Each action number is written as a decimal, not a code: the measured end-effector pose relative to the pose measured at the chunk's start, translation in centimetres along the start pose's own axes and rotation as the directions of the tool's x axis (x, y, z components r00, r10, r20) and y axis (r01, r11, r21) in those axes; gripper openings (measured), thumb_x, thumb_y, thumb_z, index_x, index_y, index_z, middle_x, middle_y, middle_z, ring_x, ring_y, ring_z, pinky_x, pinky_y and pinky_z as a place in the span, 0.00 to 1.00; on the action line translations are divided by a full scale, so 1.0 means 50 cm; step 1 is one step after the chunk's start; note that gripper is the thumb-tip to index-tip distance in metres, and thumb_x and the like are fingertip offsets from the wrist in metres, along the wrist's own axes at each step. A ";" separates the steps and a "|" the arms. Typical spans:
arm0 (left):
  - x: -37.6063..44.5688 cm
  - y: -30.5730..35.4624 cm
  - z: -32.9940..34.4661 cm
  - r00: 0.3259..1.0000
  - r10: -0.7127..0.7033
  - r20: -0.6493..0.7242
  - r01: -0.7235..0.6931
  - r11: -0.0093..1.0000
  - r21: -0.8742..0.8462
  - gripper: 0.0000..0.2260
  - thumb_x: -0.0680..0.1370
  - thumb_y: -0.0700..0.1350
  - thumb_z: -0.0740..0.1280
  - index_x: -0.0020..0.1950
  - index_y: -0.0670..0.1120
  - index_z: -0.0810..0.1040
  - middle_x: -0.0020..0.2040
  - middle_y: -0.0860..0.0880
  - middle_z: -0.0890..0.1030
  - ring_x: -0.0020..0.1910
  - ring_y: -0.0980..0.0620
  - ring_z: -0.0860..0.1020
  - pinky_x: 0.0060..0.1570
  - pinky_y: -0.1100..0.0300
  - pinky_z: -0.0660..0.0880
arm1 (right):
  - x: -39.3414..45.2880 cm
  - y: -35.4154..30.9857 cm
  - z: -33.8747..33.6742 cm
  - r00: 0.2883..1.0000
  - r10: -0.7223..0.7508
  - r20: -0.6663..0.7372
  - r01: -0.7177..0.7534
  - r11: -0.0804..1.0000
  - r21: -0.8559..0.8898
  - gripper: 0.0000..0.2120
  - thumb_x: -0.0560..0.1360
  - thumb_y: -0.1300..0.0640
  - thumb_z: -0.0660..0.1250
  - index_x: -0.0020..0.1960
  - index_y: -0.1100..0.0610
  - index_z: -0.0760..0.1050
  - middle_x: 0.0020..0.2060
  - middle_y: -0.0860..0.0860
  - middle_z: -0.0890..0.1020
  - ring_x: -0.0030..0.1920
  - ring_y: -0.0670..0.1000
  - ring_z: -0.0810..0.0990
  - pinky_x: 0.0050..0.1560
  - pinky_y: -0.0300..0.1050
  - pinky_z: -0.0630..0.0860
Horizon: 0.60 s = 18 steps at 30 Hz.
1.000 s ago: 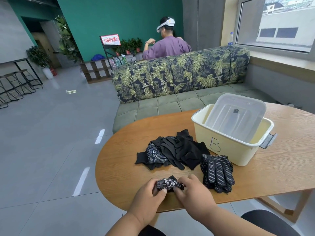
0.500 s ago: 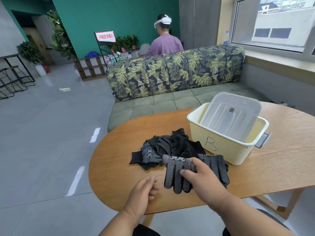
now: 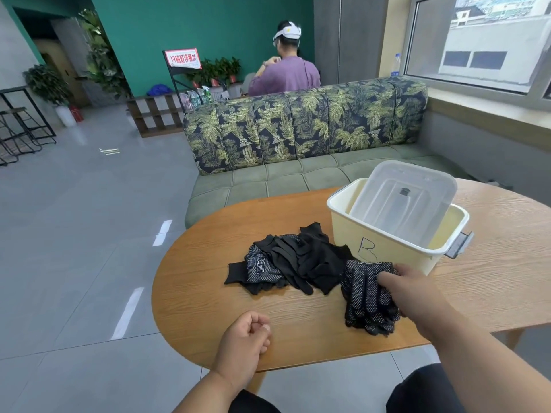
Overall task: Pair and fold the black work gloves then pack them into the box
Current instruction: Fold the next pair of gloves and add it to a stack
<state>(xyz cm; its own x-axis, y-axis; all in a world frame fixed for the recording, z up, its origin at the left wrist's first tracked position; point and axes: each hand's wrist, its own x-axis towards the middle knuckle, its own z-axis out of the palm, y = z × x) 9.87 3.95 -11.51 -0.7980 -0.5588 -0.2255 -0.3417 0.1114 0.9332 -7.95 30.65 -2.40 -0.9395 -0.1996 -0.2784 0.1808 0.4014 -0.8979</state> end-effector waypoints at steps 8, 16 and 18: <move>-0.007 0.002 -0.006 1.000 0.024 -0.013 -0.024 0.999 0.033 0.05 0.81 0.38 0.67 0.52 0.46 0.81 0.45 0.44 0.85 0.39 0.56 0.81 0.43 0.61 0.80 | 0.001 0.025 0.013 0.993 -0.017 -0.115 -0.012 0.969 -0.246 0.28 0.69 0.44 0.71 0.66 0.48 0.70 0.49 0.52 0.83 0.45 0.52 0.83 0.45 0.49 0.80; -0.010 0.005 0.000 0.999 0.035 -0.027 -0.033 0.998 0.059 0.06 0.80 0.38 0.67 0.51 0.47 0.82 0.41 0.50 0.82 0.38 0.56 0.81 0.44 0.59 0.81 | 0.022 0.032 0.016 0.980 0.152 0.130 -0.149 0.988 -0.030 0.16 0.78 0.51 0.71 0.63 0.56 0.76 0.42 0.51 0.86 0.41 0.49 0.84 0.36 0.42 0.77; -0.012 0.007 0.001 0.999 0.035 -0.033 -0.033 0.997 0.075 0.06 0.80 0.39 0.67 0.51 0.48 0.82 0.41 0.50 0.83 0.39 0.56 0.81 0.45 0.59 0.81 | 0.024 0.040 0.029 0.971 0.151 0.185 -0.155 0.988 0.009 0.13 0.78 0.53 0.71 0.60 0.57 0.78 0.36 0.49 0.87 0.35 0.48 0.85 0.31 0.40 0.78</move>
<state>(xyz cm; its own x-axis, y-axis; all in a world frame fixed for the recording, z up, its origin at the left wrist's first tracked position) 10.21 4.35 -11.08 -0.7929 -0.5812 -0.1831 -0.3516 0.1909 0.9165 -8.30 29.93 -5.02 -0.8312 -0.2986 -0.4689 0.3269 0.4196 -0.8468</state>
